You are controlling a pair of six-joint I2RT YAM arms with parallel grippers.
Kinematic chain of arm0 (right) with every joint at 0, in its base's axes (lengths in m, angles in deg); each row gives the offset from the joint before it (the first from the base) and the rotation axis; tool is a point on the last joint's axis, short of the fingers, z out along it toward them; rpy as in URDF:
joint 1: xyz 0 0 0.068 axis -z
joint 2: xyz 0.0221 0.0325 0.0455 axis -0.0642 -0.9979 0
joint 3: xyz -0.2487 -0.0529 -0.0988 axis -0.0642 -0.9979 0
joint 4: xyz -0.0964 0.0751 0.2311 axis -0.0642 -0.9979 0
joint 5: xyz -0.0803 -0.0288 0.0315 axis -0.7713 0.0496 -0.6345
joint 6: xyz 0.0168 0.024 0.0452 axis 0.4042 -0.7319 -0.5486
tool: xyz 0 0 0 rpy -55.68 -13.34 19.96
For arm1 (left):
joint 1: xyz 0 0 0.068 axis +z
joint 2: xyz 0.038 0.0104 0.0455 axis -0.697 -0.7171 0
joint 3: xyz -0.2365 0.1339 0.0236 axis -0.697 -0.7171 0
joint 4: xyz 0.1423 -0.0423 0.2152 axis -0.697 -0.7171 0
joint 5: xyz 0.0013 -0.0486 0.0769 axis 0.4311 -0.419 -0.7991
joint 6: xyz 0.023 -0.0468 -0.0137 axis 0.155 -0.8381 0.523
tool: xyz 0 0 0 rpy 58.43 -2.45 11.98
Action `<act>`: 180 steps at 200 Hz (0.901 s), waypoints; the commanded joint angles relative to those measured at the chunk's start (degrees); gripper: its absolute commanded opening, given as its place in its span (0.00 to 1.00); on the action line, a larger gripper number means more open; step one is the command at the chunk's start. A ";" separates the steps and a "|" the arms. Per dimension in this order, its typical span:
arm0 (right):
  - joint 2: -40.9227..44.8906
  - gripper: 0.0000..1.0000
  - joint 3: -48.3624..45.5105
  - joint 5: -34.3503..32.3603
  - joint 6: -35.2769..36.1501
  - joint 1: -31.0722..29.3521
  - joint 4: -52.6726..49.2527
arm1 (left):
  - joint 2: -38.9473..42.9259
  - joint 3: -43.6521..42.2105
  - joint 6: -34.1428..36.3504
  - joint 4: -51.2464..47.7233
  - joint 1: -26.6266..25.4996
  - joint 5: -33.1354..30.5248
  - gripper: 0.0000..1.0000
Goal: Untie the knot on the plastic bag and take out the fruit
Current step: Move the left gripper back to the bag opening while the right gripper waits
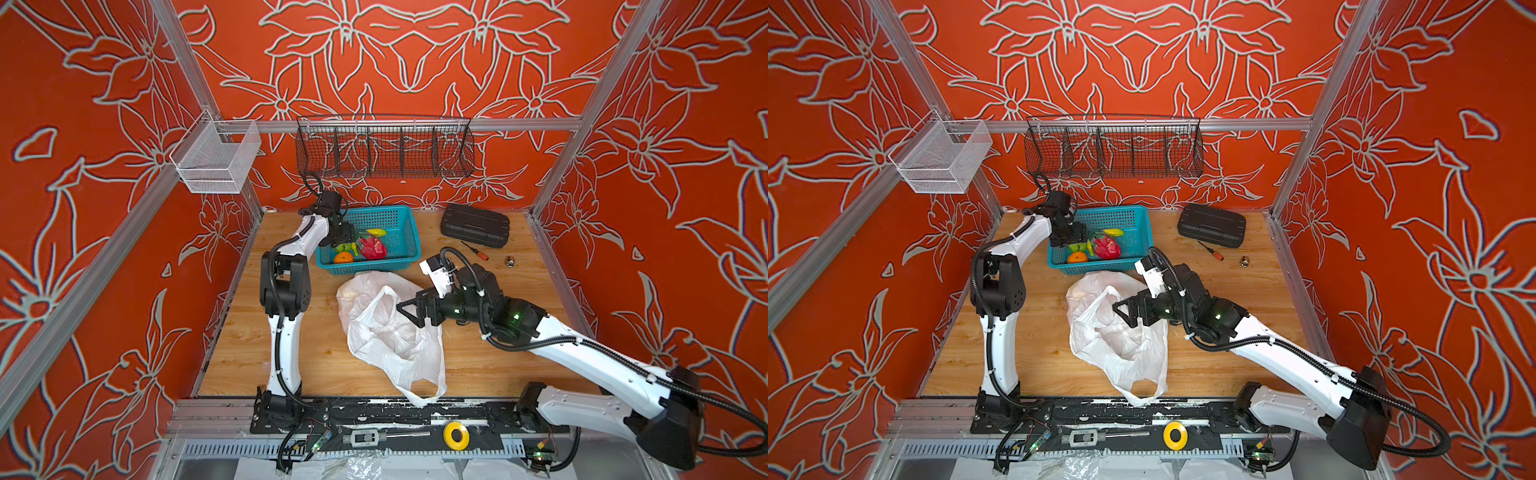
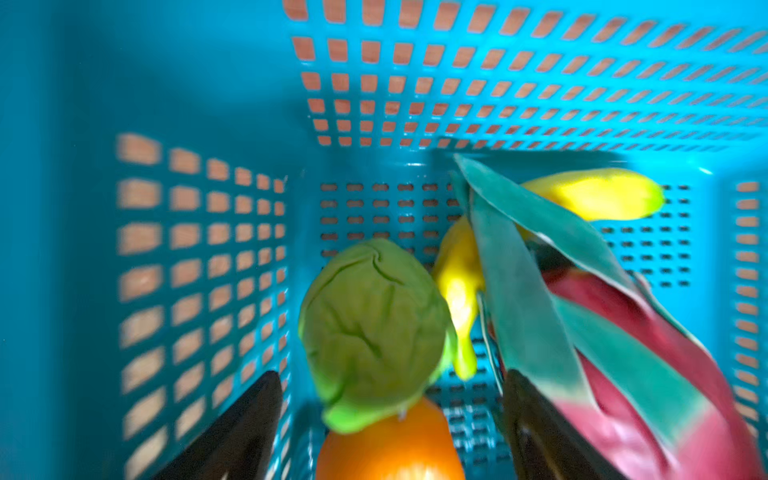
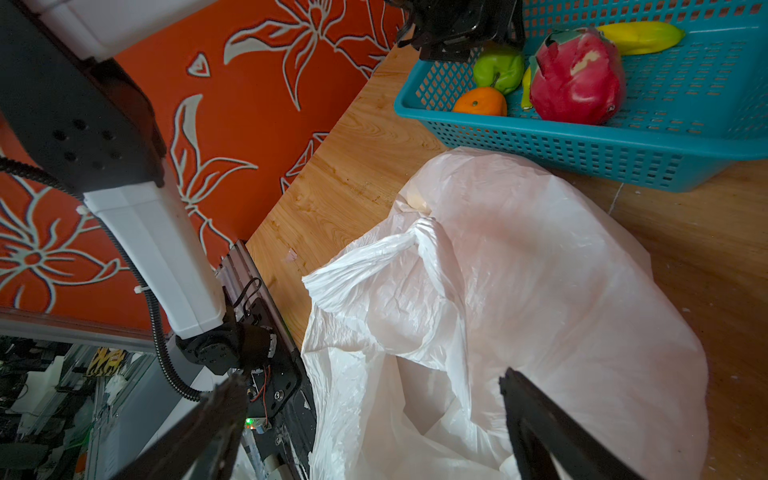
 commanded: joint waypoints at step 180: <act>10.82 0.97 -12.83 -16.00 -5.43 0.46 -1.85 | 73.15 -56.86 47.99 19.10 -37.92 8.94 0.61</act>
